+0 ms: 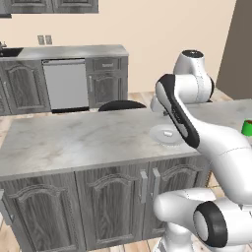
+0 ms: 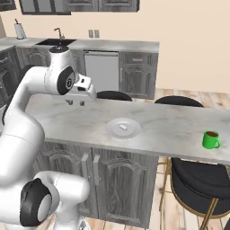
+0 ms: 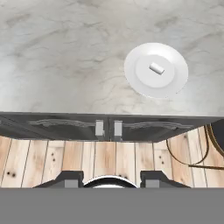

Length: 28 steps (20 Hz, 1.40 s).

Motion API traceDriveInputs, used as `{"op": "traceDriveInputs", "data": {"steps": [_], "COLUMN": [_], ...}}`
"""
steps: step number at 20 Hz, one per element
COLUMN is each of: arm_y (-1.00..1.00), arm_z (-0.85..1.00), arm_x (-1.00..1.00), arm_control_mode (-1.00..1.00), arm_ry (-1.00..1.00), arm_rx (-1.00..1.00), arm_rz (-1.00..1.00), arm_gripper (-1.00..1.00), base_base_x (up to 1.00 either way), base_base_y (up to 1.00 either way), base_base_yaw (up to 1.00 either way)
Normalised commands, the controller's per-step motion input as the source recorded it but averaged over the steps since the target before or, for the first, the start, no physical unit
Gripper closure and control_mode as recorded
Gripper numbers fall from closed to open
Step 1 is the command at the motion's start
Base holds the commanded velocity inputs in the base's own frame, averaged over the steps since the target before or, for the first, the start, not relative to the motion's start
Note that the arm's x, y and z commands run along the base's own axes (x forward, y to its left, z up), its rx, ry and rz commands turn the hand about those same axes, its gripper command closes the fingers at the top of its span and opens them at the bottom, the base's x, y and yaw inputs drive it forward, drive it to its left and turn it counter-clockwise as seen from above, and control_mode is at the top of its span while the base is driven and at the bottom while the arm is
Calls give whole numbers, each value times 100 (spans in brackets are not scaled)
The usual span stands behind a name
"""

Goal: Pick up the marshmallow and place it in the cup of hot chocolate on the dining counter.

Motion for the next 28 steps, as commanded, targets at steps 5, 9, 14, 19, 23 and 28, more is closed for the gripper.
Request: {"op": "traceDriveInputs", "data": {"steps": [5, 9, 14, 19, 23, 28], "arm_y": [0, -5, -54, -78, -72, -52], "arm_z": [0, 0, -12, -14, -29, -37], "arm_x": [-65, -100, -49, 0, 16, 50], "arm_control_mode": [-100, -100, -100, -100, -100, -100], "arm_ry": [-8, -6, 0, -16, -22, -18], "arm_rx": [0, 0, 1, 2, 1, 1], "arm_rz": [0, -1, 5, 32, 37, 39], "arm_gripper": [-100, -100, -100, -100, -100, -100], "base_base_x": [0, 0, 0, 0, 0, 0], "base_base_y": [0, 0, 0, 0, 0, 0], "base_base_yaw": [0, 0, 0, 0, 0, 0]}}
